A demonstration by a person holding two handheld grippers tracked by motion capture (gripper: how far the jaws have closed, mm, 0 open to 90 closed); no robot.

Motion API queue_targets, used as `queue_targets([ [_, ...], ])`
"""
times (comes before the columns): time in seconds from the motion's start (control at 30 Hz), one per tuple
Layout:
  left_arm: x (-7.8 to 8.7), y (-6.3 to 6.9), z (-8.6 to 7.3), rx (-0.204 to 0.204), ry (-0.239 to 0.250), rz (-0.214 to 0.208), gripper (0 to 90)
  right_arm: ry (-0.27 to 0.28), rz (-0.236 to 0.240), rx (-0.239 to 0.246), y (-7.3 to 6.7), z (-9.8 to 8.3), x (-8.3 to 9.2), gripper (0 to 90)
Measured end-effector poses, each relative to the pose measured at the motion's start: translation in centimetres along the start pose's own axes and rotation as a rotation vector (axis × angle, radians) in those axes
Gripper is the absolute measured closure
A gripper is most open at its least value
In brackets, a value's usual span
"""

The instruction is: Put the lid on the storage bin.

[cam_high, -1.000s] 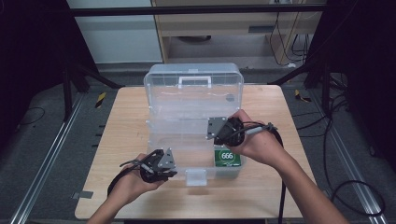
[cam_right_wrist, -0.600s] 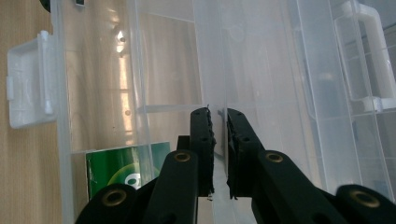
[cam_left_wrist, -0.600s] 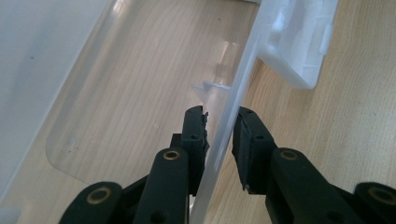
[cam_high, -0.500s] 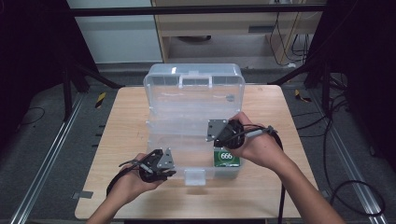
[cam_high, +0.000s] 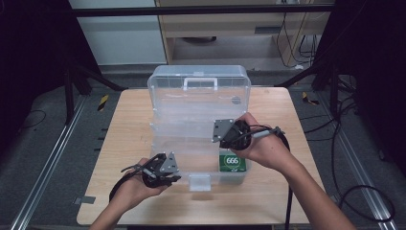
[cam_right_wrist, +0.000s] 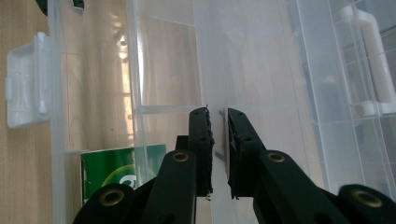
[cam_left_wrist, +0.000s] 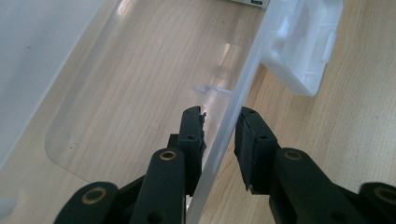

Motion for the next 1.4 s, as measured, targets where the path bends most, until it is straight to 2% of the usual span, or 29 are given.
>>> queue_targets([
  [0.1, 0.0, 0.2, 0.1, -0.011, -0.010, 0.011, 72.7, 0.006, 0.000, -0.002, 0.1, -0.1, 0.1, 81.3],
  [0.2, 0.0, 0.2, 0.1, -0.001, -0.009, 0.011, 72.5, 0.011, -0.002, -0.004, 0.0, -0.2, 0.1, 81.8],
  [0.23, -0.1, 0.7, 0.1, 0.058, -0.005, 0.012, 72.7, 0.013, 0.008, 0.001, -0.1, -0.3, 0.2, 82.0],
  [0.3, -0.1, 0.5, 0.2, 0.020, -0.004, 0.007, 72.8, 0.015, 0.013, 0.003, -0.3, -0.4, 0.4, 82.1],
  [0.33, -0.1, 0.5, 0.2, 0.020, -0.004, 0.007, 72.7, 0.015, 0.013, 0.003, -0.3, -0.4, 0.4, 82.1],
  [0.37, -0.1, 0.7, 0.1, 0.058, 0.002, 0.009, 72.5, 0.018, 0.014, 0.005, -0.3, -0.5, 0.4, 81.9],
  [0.4, 0.0, 0.7, 0.2, 0.066, 0.028, 0.013, 71.8, 0.020, 0.011, 0.002, -0.3, -0.6, 0.5, 81.8],
  [0.47, 0.2, 0.7, 0.3, 0.079, 0.049, 0.019, 59.1, 0.019, 0.008, 0.003, -0.3, -0.6, 0.5, 81.6],
  [0.5, 0.8, 0.3, 0.6, 0.051, 0.075, 0.037, 53.7, 0.021, 0.008, 0.001, -0.3, -0.6, 0.5, 81.5],
  [0.6, 1.6, 0.5, 0.7, 0.066, 0.105, 0.034, 50.0, 0.021, 0.007, 0.002, -0.3, -0.6, 0.5, 81.4],
  [0.63, 2.6, 0.8, 0.8, 0.082, 0.147, 0.029, 43.6, 0.021, 0.005, 0.006, -0.3, -0.6, 0.5, 81.4],
  [0.67, 2.6, 0.8, 0.8, 0.082, 0.147, 0.029, 42.2, 0.021, 0.005, 0.006, -0.3, -0.6, 0.5, 81.4],
  [0.7, 3.4, 1.0, 1.0, 0.091, 0.176, 0.025, 42.2, 0.022, 0.001, 0.009, -0.4, -0.6, 0.5, 81.5],
  [0.77, 5.2, 1.2, 1.3, 0.122, 0.247, 0.014, 45.0, 0.028, -0.003, 0.006, -0.5, -0.7, 0.5, 81.5],
  [0.8, 5.2, 1.2, 1.3, 0.122, 0.247, 0.014, 47.2, 0.028, -0.003, 0.006, -0.5, -0.7, 0.5, 81.5],
  [0.83, 6.5, 1.0, 1.5, 0.159, 0.290, 0.012, 50.1, 0.035, -0.008, 0.002, -0.6, -0.8, 0.6, 81.5],
  [0.87, 6.5, 1.0, 1.5, 0.159, 0.290, 0.012, 53.7, 0.035, -0.008, 0.002, -0.6, -0.8, 0.6, 81.5],
  [0.93, 8.6, 0.2, 1.6, 0.213, 0.353, 0.016, 62.7, 0.042, -0.019, -0.005, -0.8, -0.9, 0.6, 81.5],
  [0.97, 9.3, -0.2, 1.7, 0.220, 0.369, 0.034, 67.3, 0.041, -0.015, -0.001, -0.8, -0.9, 0.7, 81.5],
  [1.0, 9.3, -0.2, 1.7, 0.220, 0.369, 0.034, 70.7, 0.041, -0.015, -0.001, -0.8, -0.9, 0.7, 81.5],
  [1.03, 10.5, -1.3, 1.7, 0.234, 0.377, 0.068, 75.1, 0.040, -0.016, 0.001, -1.0, -0.9, 0.7, 81.4],
  [1.07, 10.5, -1.3, 1.7, 0.234, 0.377, 0.068, 79.1, 0.040, -0.016, 0.001, -1.0, -0.9, 0.7, 81.4],
  [1.13, 11.5, -2.5, 1.6, 0.277, 0.377, 0.098, 81.1, 0.042, -0.019, 0.006, -1.1, -0.9, 0.7, 81.4],
  [1.17, 12.3, -3.8, 1.5, 0.308, 0.377, 0.122, 86.1, 0.044, -0.024, 0.006, -1.1, -0.9, 0.7, 81.2],
  [1.2, 12.3, -3.8, 1.5, 0.308, 0.377, 0.122, 87.1, 0.045, -0.025, 0.006, -1.2, -0.9, 0.7, 81.2],
  [1.23, 12.9, -4.9, 1.3, 0.341, 0.391, 0.140, 88.2, 0.045, -0.024, 0.008, -1.2, -0.9, 0.7, 81.2],
  [1.27, 12.9, -4.9, 1.3, 0.341, 0.391, 0.140, 88.5, 0.045, -0.024, 0.008, -1.2, -0.9, 0.7, 81.2],
  [1.33, 13.3, -5.9, 1.3, 0.355, 0.396, 0.167, 88.6, 0.046, -0.028, 0.014, -1.2, -0.9, 0.7, 81.1],
  [1.4, 13.7, -7.1, 1.2, 0.393, 0.429, 0.183, 89.0, 0.047, -0.035, 0.012, -1.4, -0.9, 0.7, 80.9],
])
Point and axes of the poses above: each handheld gripper's, and its own axes: x roughly backward along the jaws, z roughly out of its top, y roughly to its right, the point moved 2 cm from there along -x, roughly forward along the jaws, and after that the axes turned 11 degrees about y, right-handed, at the moved point
